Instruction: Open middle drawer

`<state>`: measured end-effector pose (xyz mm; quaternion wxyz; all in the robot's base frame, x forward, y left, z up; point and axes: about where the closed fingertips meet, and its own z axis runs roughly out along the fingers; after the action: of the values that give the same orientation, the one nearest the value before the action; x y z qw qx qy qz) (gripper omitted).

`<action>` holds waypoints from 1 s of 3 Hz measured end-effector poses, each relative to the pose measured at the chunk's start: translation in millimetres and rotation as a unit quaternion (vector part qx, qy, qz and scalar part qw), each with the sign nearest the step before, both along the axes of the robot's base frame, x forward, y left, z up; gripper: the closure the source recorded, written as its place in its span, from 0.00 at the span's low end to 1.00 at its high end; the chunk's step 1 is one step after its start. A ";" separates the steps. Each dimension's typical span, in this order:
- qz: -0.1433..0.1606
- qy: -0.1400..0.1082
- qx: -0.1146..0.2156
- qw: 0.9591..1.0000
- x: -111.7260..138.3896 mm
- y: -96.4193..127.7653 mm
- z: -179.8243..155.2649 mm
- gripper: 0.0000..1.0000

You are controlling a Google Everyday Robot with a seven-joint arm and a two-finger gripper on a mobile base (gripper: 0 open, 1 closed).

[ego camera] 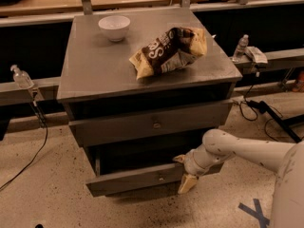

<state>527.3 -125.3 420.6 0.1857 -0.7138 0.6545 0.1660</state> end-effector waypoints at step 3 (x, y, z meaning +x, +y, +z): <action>-0.039 0.014 -0.001 0.999 -39.0 -21.7 0.3 0.31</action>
Offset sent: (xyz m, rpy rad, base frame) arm -0.0526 -0.0353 0.0021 -0.0027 0.0344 -0.1203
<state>488.3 -147.0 420.9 0.1824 -0.6856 0.6844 0.1683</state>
